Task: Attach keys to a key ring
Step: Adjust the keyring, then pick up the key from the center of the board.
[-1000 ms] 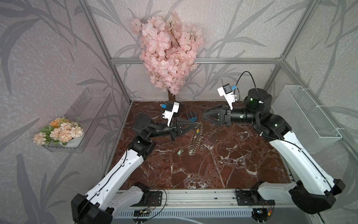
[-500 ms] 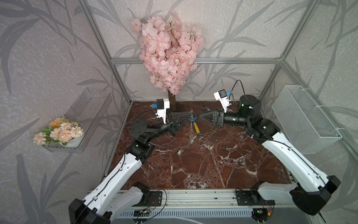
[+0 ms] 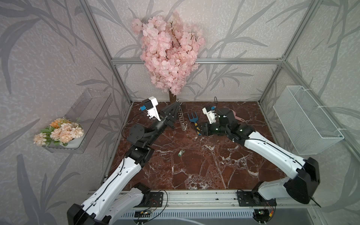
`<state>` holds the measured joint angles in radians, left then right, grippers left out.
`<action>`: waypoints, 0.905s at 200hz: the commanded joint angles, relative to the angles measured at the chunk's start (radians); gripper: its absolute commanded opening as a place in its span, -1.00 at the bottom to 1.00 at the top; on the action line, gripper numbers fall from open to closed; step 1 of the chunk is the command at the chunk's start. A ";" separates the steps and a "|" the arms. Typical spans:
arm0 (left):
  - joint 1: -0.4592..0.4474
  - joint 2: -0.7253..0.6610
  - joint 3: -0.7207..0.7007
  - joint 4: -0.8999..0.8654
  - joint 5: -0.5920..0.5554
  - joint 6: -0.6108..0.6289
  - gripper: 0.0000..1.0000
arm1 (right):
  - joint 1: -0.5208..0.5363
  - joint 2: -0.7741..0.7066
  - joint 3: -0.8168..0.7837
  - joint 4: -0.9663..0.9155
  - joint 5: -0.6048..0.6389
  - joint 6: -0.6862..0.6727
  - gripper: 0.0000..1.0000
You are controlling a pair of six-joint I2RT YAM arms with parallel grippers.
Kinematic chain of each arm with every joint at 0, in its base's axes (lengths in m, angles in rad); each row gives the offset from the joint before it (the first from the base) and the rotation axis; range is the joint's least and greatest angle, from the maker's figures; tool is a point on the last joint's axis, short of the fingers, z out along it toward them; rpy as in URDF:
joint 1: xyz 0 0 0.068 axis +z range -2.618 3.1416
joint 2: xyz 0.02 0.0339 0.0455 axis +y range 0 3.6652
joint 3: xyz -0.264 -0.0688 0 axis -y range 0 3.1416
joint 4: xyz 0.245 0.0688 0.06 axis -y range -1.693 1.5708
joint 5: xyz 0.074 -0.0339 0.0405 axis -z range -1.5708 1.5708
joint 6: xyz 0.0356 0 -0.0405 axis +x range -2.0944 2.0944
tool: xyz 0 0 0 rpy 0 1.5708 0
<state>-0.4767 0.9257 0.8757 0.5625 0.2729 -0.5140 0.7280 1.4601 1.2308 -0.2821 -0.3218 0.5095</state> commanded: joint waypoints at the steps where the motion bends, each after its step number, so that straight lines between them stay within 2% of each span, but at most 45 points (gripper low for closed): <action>1: 0.000 -0.044 0.001 -0.022 -0.121 0.068 -1.00 | 0.080 0.090 0.041 -0.062 0.114 -0.056 -0.05; 45: 0.003 -0.086 -0.022 -0.054 -0.165 0.101 -1.00 | 0.132 0.372 0.198 -0.176 0.113 -0.127 0.16; 69: 0.004 -0.095 -0.021 -0.085 -0.163 0.111 -1.00 | 0.137 0.480 0.266 -0.210 0.111 -0.148 0.35; 81: 0.006 -0.100 -0.024 -0.094 -0.157 0.111 -1.00 | 0.137 0.522 0.288 -0.219 0.111 -0.157 0.37; 127: 0.007 -0.112 -0.051 -0.088 -0.154 0.084 -1.00 | 0.140 0.631 0.341 -0.255 0.095 -0.235 -0.06; 181: 0.008 -0.101 -0.051 -0.085 -0.153 0.076 -1.00 | 0.140 0.662 0.362 -0.256 0.076 -0.324 -0.22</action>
<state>-0.4747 0.8318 0.8162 0.4309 0.1242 -0.4301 0.8631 2.1067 1.5436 -0.5076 -0.2310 0.2478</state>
